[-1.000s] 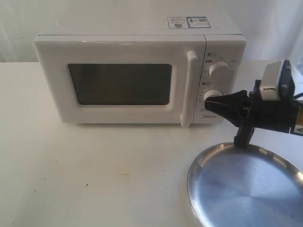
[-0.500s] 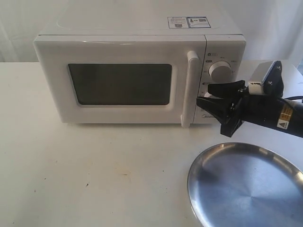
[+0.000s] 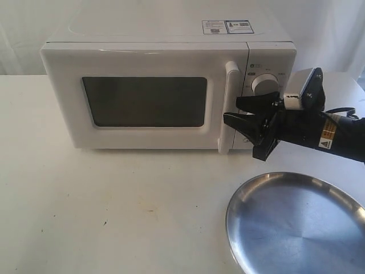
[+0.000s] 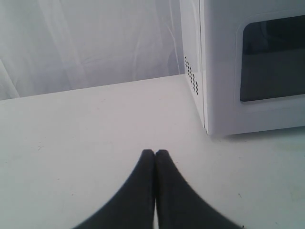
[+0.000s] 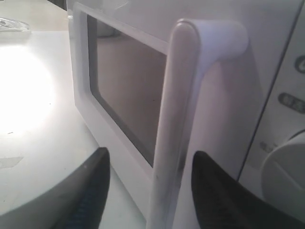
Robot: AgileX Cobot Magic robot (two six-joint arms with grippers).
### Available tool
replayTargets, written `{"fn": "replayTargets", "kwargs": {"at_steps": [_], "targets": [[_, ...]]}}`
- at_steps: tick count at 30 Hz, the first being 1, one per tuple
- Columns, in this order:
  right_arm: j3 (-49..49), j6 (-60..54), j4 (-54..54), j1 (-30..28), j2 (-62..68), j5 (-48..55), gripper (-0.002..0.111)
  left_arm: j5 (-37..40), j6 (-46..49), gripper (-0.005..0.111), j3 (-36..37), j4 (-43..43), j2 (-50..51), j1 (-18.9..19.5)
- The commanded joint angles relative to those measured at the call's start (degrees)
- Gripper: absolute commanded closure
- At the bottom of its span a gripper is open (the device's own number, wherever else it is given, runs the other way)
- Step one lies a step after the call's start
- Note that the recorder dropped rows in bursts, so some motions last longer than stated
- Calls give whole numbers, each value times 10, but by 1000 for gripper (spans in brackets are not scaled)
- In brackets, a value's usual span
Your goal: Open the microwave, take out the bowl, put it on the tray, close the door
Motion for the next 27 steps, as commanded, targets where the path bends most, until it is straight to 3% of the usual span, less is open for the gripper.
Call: {"fn": "replayTargets", "kwargs": {"at_steps": [1,18,20,22,23,27], "targets": [[-2,5,3,3,4,2,60,1,0,107,-2,-4,-1,-1],[-19,18,17,37,30,19,61,1,0,107,-2,-4,-1,-1],[-22,16,25,40,32,19,67,1,0,107,-2,-4,-1,-1],[-22,3,36,40,32,22,99,1,0,107,-2,-4,-1,-1],[-22,-1,37,40,32,27,108,1,0,107,-2,-4,-1,-1],[-23,-13,-28,40,32,1,108,1,0,107,-2,-4,-1,-1]]}}
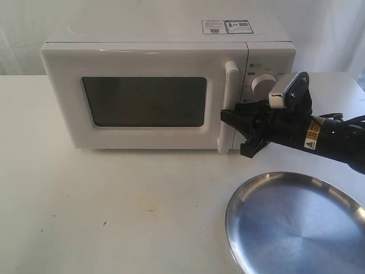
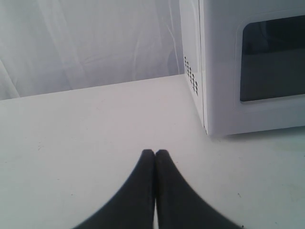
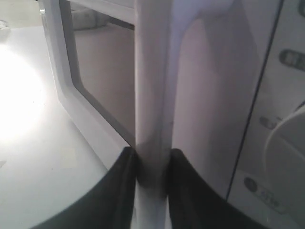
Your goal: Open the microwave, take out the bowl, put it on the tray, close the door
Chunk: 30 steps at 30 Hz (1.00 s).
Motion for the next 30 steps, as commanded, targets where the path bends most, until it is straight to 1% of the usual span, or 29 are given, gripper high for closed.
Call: {"fn": "replayTargets", "kwargs": {"at_steps": [1,2,4,7,15,19,24,30], "targets": [[-12,-17,-115,3,1,-48,108,1,0,107,-2,-4,-1,-1],[-22,-10,-172,3,1,-48,108,1,0,107,-2,-4,-1,-1],[-34,15,-208,7,1,-48,108,1,0,107,-2,-4,-1,-1],[-40,19,-244,13,1,-48,108,1,0,107,-2,-4,-1,-1],[-46,14,-231,51,1,-48,108,1,0,107,-2,-4,-1,-1],[-64,14,-250,92,1,-48,108,1,0,107,-2,-4,-1,-1],[-65,14,-255,111,0,-48,108,1,0,107,-2,-4,-1,-1],[-65,14,-278,150,-17,-48,108,1,0,107,-2,-4,-1,-1]]}}
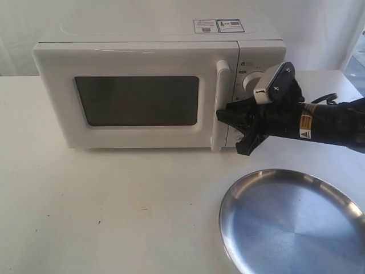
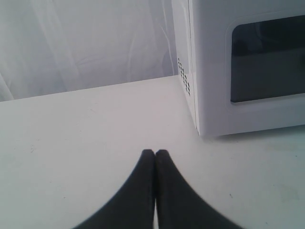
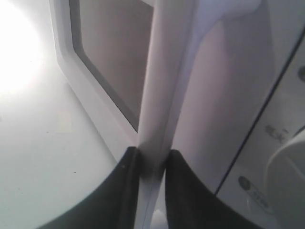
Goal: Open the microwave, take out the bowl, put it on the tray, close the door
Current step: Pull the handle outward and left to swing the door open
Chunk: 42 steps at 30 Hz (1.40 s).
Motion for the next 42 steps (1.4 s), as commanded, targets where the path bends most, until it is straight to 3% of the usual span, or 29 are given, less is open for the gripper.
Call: {"fn": "replayTargets", "kwargs": {"at_steps": [1,15,21,28,37,42], "targets": [[-17,-34,-188,107,5,-159,108,1,0,107,-2,-4,-1,-1],[-16,-25,-213,179,-27,-159,108,1,0,107,-2,-4,-1,-1],[-16,-3,-221,179,-51,-159,108,1,0,107,-2,-4,-1,-1],[-15,31,-194,121,-59,-159,108,1,0,107,-2,-4,-1,-1],[-12,57,-76,19,-60,-14,108,1,0,107,-2,-4,-1,-1],[-6,86,-72,-10,-60,25,108,1,0,107,-2,-4,-1,-1]]}}
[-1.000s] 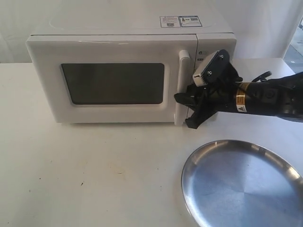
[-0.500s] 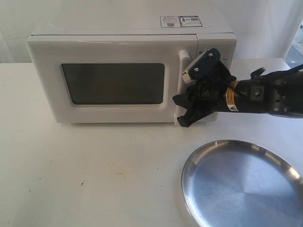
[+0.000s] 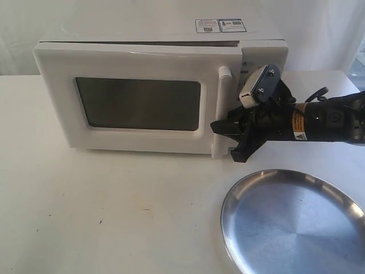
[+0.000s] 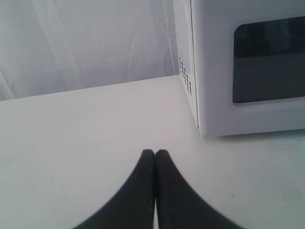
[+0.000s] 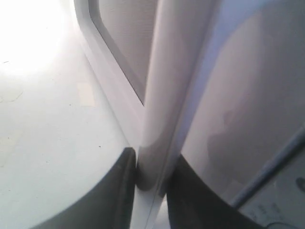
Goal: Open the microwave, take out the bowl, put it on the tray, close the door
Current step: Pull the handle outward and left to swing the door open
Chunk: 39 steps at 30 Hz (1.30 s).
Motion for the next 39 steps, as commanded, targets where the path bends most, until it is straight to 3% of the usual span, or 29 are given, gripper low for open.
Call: {"fn": "replayTargets", "kwargs": {"at_steps": [1,17,23,28,39], "targets": [[0,-4,5,-17,-12,-62,108,1,0,107,-2,-4,-1,-1],[68,-6,-2,-19,-12,-116,108,1,0,107,-2,-4,-1,-1],[88,6,8,-19,-12,-8,108,1,0,107,-2,-4,-1,-1],[99,22,82,-19,-12,77,108,1,0,107,-2,-4,-1,-1],[102,7,80,-19,-12,9,108,1,0,107,-2,-4,-1,-1]]}}
